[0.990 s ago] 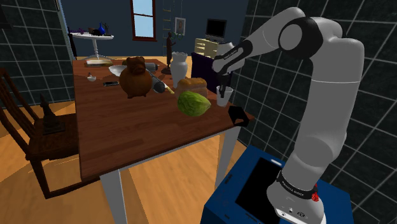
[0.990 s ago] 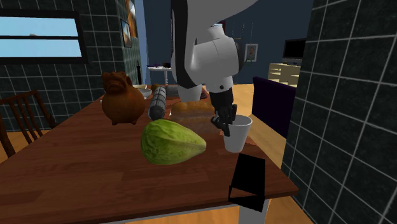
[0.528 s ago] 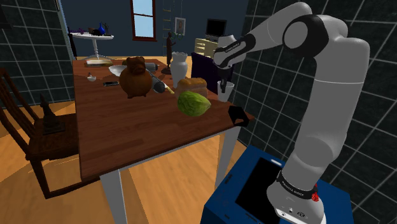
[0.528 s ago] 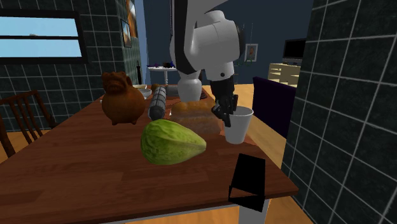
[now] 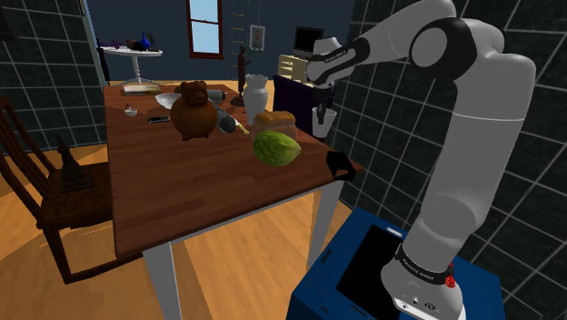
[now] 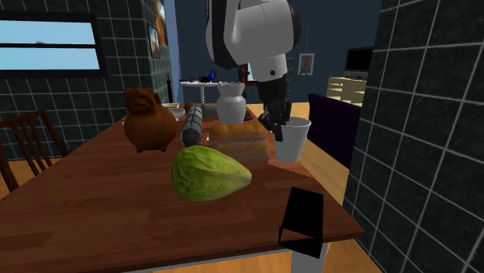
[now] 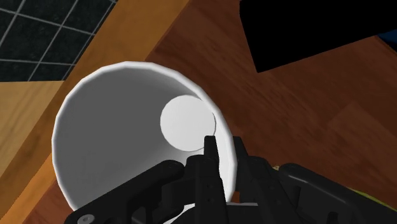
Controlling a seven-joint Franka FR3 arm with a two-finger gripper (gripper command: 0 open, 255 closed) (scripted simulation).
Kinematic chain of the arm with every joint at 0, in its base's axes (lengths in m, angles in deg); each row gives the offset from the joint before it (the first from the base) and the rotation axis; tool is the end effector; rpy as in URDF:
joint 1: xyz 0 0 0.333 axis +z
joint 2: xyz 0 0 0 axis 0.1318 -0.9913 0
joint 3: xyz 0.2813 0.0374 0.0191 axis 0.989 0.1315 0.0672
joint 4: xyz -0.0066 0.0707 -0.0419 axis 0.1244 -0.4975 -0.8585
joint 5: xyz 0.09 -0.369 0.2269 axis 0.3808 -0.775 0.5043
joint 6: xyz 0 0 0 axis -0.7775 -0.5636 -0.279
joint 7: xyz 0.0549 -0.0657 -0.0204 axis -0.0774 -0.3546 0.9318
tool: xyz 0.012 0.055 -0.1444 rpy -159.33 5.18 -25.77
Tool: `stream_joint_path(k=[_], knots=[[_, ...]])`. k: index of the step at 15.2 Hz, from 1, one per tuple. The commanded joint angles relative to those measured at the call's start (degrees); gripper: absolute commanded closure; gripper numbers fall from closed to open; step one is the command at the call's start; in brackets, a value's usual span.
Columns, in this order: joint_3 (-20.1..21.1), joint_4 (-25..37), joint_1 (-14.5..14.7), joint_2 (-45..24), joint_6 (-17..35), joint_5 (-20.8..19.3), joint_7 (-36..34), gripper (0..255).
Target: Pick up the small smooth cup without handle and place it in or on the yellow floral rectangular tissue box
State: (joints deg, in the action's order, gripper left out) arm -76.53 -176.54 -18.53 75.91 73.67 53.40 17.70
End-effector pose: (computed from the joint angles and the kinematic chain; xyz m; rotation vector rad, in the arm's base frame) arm 0.5734 -0.3238 0.3492 2.8669 0.5160 -0.1242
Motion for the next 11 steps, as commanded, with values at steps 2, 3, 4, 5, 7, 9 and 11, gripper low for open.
stream_joint_path(k=[2,3,4,5,7,9,11], knots=[[0.1,1.5,0.2,0.7,-2.2,0.0,0.2,255],[0.1,2.1,0.2,0.9,-2.9,0.0,0.3,255],[0.1,2.6,0.2,1.1,-3.6,0.0,0.5,255],[0.1,3.2,0.2,1.2,-4.4,0.0,0.6,255],[0.1,4.4,0.2,1.4,-5.8,0.1,0.9,255],[0.1,5.7,0.3,1.6,-7.2,0.1,1.1,255],[0.1,7.1,0.3,1.8,-8.7,0.2,1.4,255]])
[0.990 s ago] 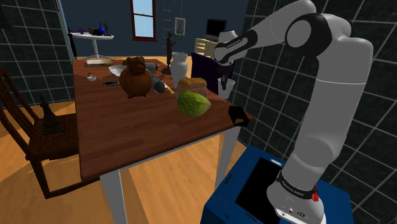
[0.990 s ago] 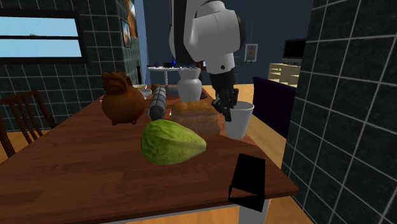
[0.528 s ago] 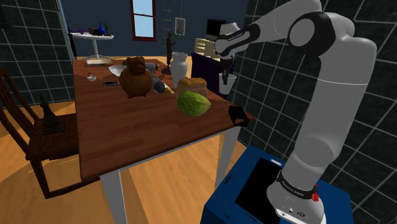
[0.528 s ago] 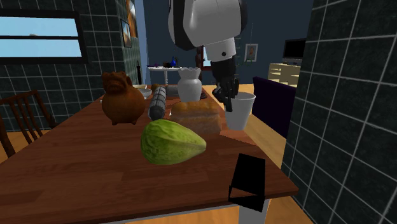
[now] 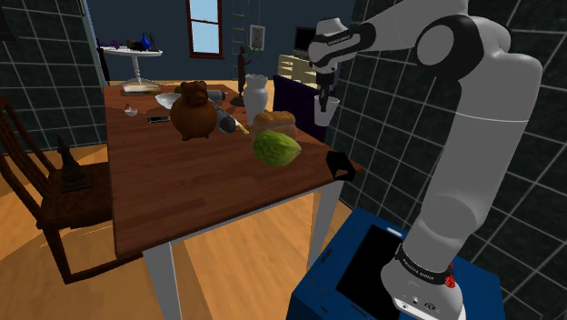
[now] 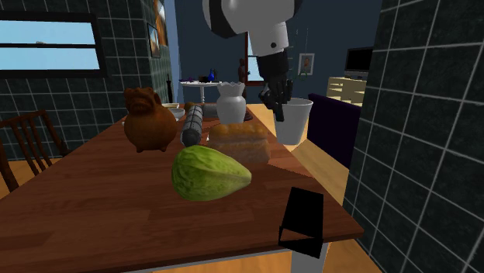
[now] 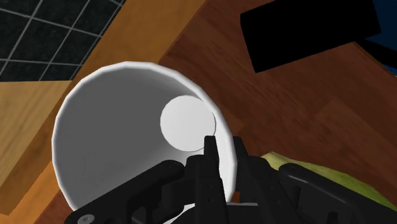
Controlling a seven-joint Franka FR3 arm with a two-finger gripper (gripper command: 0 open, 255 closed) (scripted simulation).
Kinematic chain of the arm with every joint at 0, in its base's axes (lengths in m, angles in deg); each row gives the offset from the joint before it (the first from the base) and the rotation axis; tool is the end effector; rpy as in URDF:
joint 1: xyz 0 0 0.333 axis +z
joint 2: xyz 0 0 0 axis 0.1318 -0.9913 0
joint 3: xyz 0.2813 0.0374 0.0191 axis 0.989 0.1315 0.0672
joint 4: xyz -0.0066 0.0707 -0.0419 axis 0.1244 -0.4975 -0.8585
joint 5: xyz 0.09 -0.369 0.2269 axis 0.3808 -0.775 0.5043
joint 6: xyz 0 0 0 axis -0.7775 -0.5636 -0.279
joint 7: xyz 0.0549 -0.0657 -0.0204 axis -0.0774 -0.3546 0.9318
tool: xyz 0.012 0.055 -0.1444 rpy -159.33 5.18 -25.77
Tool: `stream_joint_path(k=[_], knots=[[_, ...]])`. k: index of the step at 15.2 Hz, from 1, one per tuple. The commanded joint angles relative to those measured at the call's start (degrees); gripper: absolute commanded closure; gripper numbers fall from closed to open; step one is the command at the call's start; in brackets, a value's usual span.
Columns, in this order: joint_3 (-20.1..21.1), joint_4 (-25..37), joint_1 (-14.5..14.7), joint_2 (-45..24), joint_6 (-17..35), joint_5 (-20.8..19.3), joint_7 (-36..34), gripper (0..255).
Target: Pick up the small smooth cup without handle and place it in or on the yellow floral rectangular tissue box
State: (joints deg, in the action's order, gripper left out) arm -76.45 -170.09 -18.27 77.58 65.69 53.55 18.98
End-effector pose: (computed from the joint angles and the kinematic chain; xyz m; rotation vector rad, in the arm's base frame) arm 0.5770 -0.3234 0.4144 2.8669 0.5154 -0.1242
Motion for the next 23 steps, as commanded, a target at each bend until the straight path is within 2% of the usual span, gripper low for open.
stream_joint_path(k=[1,3,9,16,23], knots=[[0.0,1.3,0.0,0.2,-1.5,0.0,0.3,255],[0.0,2.4,0.0,0.2,-2.5,0.1,0.5,255],[1.4,-12.2,2.1,14.7,-2.9,-4.4,-4.0,255],[4.8,-25.4,2.8,31.0,-7.0,-7.4,-8.6,255],[4.4,-30.5,2.5,30.7,-1.7,-8.0,-9.8,255]])
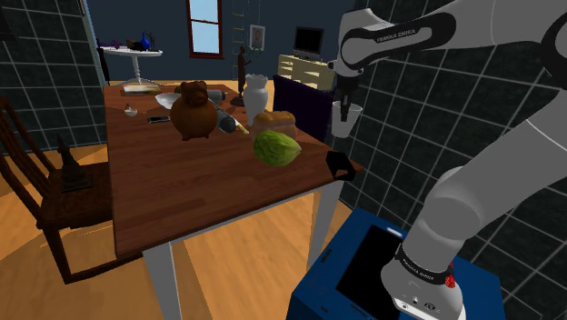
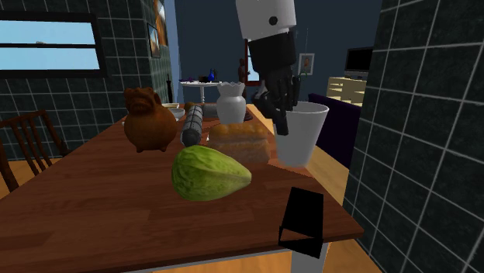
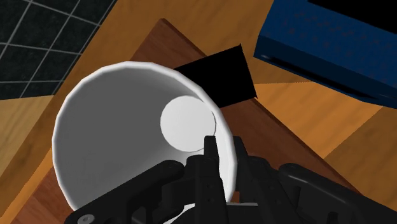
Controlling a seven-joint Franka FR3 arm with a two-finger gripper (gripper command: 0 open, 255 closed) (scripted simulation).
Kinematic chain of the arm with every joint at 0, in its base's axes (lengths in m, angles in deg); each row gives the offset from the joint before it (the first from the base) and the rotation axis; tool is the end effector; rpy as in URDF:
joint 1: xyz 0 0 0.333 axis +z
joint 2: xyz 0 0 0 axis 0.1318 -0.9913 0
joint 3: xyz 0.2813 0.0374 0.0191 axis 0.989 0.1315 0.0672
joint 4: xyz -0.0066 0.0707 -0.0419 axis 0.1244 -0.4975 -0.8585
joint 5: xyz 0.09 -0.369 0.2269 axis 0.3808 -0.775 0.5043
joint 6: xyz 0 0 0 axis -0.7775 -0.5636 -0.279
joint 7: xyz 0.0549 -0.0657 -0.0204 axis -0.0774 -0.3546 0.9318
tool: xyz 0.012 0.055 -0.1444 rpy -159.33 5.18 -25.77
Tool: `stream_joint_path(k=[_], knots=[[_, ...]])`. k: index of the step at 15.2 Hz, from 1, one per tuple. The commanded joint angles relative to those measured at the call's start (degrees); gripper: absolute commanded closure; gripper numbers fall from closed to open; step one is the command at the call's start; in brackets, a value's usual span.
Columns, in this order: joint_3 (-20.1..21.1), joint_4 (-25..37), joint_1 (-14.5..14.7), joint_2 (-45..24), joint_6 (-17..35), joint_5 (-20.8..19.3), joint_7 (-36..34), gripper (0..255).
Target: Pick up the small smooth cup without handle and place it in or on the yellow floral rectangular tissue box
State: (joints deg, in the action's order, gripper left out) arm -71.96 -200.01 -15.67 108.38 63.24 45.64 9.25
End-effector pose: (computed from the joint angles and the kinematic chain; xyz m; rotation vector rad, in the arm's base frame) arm 0.4588 -0.2167 0.4353 2.8671 0.5157 -0.1252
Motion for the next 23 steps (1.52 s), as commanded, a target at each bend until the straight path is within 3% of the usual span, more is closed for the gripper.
stream_joint_path(k=[1,12,20,21,23], knots=[[-0.2,-1.3,-0.1,-0.2,1.5,-0.2,-0.3,255],[-1.0,-8.0,-0.4,-2.1,10.0,-1.3,-2.2,255],[-1.1,-8.3,-0.5,-2.2,10.4,-1.4,-2.3,255],[-1.1,-8.3,-0.5,-2.3,10.4,-1.4,-2.3,0],[-1.1,-8.3,-0.5,-2.2,10.4,-1.4,-2.3,0]])
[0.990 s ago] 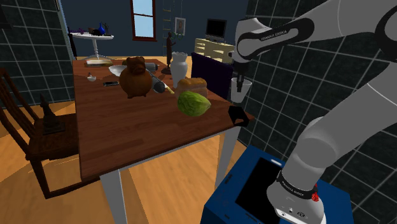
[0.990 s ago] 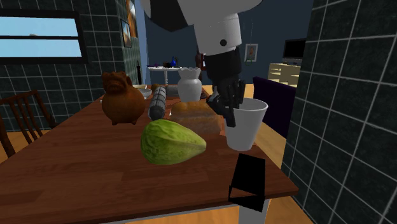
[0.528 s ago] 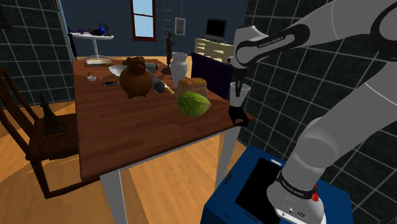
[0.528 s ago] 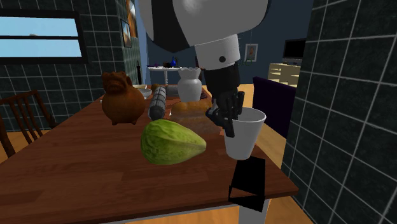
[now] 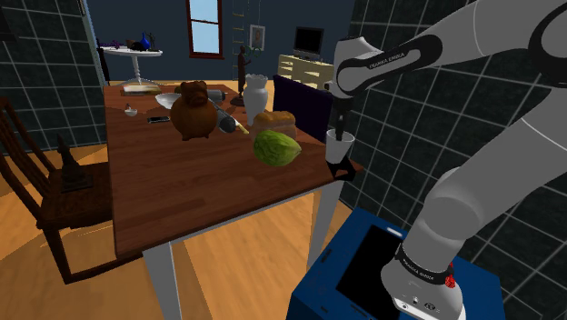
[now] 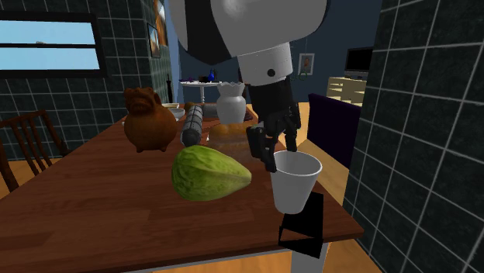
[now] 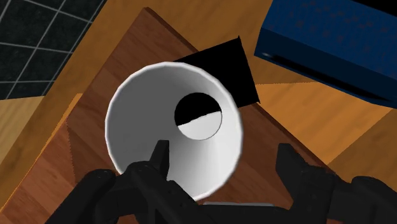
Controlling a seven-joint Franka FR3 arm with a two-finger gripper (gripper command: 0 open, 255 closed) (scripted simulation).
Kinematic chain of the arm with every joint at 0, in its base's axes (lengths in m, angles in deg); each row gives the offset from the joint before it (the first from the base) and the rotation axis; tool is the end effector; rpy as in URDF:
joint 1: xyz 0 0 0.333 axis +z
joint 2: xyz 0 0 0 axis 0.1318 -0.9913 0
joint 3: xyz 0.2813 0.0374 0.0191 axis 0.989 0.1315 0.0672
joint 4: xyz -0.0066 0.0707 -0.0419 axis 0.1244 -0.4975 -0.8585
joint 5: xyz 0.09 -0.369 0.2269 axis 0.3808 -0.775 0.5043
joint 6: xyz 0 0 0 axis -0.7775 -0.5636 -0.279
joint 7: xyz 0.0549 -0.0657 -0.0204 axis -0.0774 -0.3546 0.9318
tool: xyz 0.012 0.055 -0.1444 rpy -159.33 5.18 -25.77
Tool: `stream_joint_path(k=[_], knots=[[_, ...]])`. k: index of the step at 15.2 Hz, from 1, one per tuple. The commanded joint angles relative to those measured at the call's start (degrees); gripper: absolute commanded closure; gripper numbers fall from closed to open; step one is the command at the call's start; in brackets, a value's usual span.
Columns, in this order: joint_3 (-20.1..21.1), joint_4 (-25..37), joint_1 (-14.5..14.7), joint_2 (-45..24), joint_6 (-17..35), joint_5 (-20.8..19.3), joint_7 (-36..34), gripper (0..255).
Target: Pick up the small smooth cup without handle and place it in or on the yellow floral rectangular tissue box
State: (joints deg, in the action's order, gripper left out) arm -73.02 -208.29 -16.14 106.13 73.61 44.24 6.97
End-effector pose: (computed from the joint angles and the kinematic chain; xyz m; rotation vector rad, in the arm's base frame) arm 0.4543 -0.2166 0.3557 2.8668 0.5157 -0.1246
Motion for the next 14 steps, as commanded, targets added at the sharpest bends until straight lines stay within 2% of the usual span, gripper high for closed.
stream_joint_path(k=[1,3,7,14], knots=[[0.0,0.0,0.0,0.0,0.0,0.0,0.0,0],[0.0,0.0,0.0,0.0,0.0,0.0,0.0,0],[1.6,5.2,0.8,2.1,-7.6,1.3,0.4,0],[1.6,5.2,0.8,2.1,-7.6,1.3,0.4,0]])
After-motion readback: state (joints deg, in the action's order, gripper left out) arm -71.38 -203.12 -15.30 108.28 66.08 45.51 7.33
